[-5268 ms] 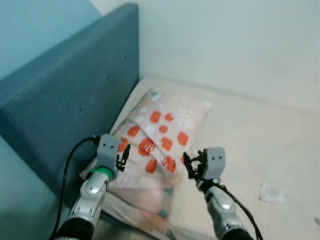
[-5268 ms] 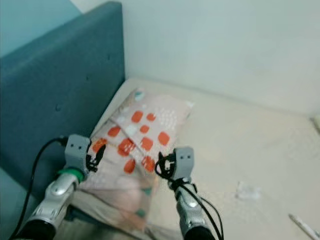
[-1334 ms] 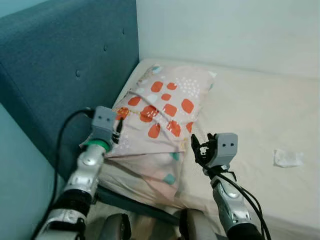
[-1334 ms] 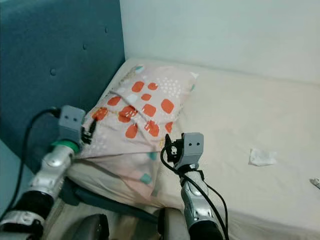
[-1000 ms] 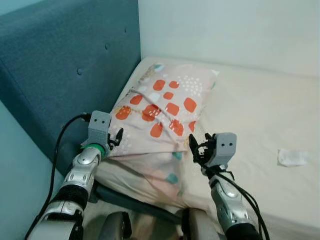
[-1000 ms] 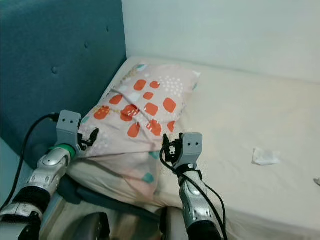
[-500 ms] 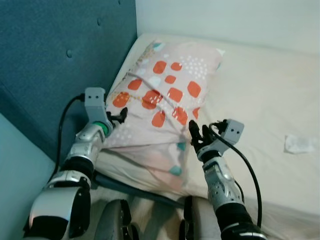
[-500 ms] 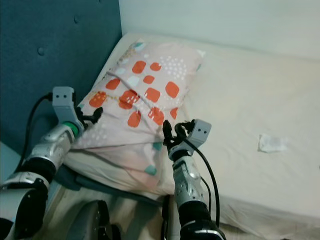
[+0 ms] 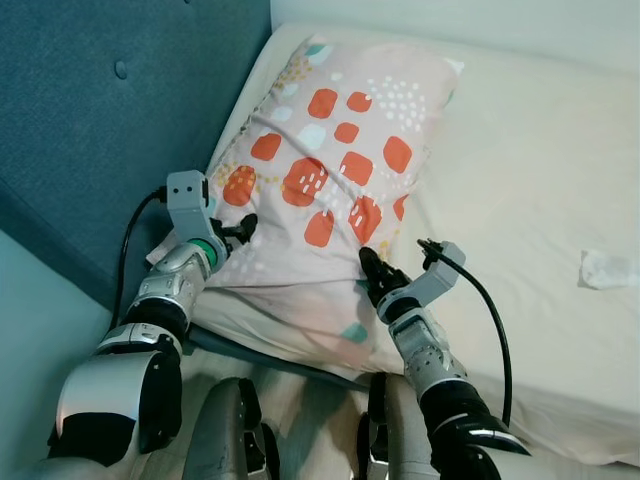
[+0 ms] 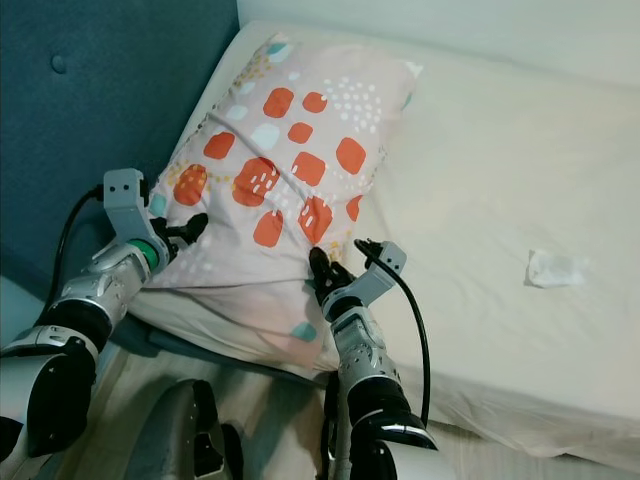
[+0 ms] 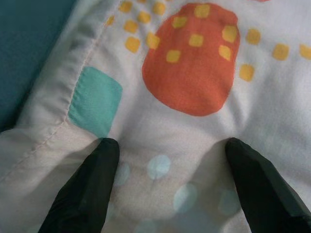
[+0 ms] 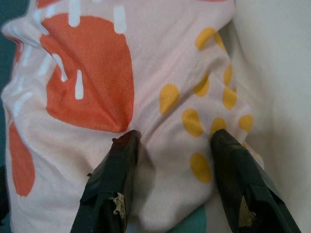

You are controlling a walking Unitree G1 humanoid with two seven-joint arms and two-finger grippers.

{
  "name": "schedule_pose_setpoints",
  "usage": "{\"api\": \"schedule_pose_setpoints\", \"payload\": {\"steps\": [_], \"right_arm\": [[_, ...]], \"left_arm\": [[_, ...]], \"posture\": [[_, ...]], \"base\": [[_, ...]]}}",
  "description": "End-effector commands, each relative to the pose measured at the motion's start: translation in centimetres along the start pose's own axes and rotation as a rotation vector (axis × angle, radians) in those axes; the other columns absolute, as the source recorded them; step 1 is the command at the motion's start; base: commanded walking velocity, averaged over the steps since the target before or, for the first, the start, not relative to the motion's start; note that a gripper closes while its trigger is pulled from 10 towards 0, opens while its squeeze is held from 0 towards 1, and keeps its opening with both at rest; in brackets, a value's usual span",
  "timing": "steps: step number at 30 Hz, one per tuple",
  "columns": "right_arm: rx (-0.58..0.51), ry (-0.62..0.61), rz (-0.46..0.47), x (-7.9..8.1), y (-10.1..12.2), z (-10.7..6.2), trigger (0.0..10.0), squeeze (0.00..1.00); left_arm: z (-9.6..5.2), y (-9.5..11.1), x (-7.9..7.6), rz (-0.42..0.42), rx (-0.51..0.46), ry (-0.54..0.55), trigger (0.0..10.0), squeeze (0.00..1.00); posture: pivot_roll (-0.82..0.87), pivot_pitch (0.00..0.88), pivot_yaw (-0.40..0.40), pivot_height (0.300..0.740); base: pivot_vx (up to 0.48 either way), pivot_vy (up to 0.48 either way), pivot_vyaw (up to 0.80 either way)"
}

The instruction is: Clean up the room

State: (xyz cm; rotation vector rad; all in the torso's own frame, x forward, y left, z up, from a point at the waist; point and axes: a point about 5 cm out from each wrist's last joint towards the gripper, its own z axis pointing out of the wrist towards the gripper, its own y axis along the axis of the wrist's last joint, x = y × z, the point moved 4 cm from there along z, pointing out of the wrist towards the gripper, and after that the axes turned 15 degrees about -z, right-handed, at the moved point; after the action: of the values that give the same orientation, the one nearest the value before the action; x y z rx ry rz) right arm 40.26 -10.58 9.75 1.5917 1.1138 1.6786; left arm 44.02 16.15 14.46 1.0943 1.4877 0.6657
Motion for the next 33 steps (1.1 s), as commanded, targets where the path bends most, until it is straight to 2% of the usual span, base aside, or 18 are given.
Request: {"api": "schedule_pose_setpoints", "payload": {"steps": [1,3,4,5,6,14,17,18,20,21,27,30,31,33], "right_arm": [[0.071,-0.024,0.030,-0.9,-1.5,-0.4,10.0,0.00],[0.084,-0.047,0.033,-1.4,-1.5,-0.4,10.0,0.00],[0.084,-0.047,0.033,-1.4,-1.5,-0.4,10.0,0.00],[0.096,-0.058,0.031,-1.6,-1.5,-0.4,7.7,0.00],[0.107,-0.070,0.029,-1.9,-1.6,-0.3,0.0,0.00],[0.117,-0.078,-0.006,-1.9,-1.5,-0.2,0.0,0.00],[0.114,-0.085,-0.048,-2.1,-1.2,-0.1,0.0,0.00],[0.112,-0.103,-0.110,-2.6,-0.8,-0.1,0.0,0.00],[0.110,-0.113,-0.138,-2.8,-0.6,-0.1,0.0,0.00],[0.077,-0.125,-0.192,-3.4,0.5,-0.1,0.0,0.00],[-0.001,-0.137,-0.251,-4.1,2.9,0.1,0.0,0.00],[-0.122,-0.159,-0.329,-4.3,5.9,0.0,0.0,0.00],[-0.122,-0.159,-0.329,-4.3,5.9,0.0,0.0,0.00],[-0.166,-0.184,-0.342,-4.6,6.8,-0.3,0.0,0.00]], "left_arm": [[-0.2,-3.9,0.1,0.015,0.153,-0.009,10.0,0.00],[-0.2,-4.1,0.0,0.070,0.169,-0.010,10.0,0.00],[-0.2,-4.1,0.0,0.070,0.169,-0.010,10.0,0.00],[-0.2,-4.0,-0.1,0.077,0.173,-0.013,4.4,0.00],[-0.1,-3.8,-0.2,0.076,0.170,-0.011,0.0,0.00],[0.0,-3.4,-0.4,0.098,0.171,-0.014,0.0,0.00],[0.0,-3.2,-0.3,0.117,0.162,-0.002,0.0,0.00],[0.0,-2.7,0.1,0.153,0.144,0.024,0.0,0.00],[0.0,-2.5,0.3,0.170,0.135,0.038,0.0,0.00],[-0.1,-1.6,1.0,0.223,0.104,0.077,0.0,0.00],[-0.3,-0.5,1.6,0.271,0.066,0.094,0.0,0.00],[-0.1,0.1,0.1,0.238,0.050,0.002,0.0,0.00],[-0.1,0.1,0.1,0.238,0.050,0.002,0.0,0.00],[-0.1,0.3,-0.9,0.216,0.044,-0.042,0.0,0.00]], "posture": [[-0.05,0.335,0.043,0.610],[-0.05,0.335,0.043,0.610],[-0.05,0.335,0.043,0.610],[-0.05,0.334,0.043,0.610],[-0.05,0.332,0.043,0.610],[-0.05,0.320,0.043,0.610],[-0.05,0.320,0.043,0.610],[-0.04,0.313,0.043,0.610],[-0.04,0.313,0.043,0.610],[-0.04,0.308,0.046,0.610],[-0.03,0.303,0.041,0.610],[-0.03,0.296,0.038,0.610],[-0.03,0.296,0.038,0.610],[-0.03,0.290,0.040,0.610]], "base": [[0.000,0.000,0.00],[0.000,0.000,0.00],[0.000,0.000,0.00],[0.000,0.000,0.00],[0.000,0.000,0.00],[0.000,0.000,0.00],[0.000,0.000,0.00],[0.000,0.000,0.00],[0.000,0.000,0.00],[0.000,0.000,0.00],[0.000,0.000,0.00],[0.000,0.000,0.00],[0.000,0.000,0.00],[0.000,0.000,0.00]]}}
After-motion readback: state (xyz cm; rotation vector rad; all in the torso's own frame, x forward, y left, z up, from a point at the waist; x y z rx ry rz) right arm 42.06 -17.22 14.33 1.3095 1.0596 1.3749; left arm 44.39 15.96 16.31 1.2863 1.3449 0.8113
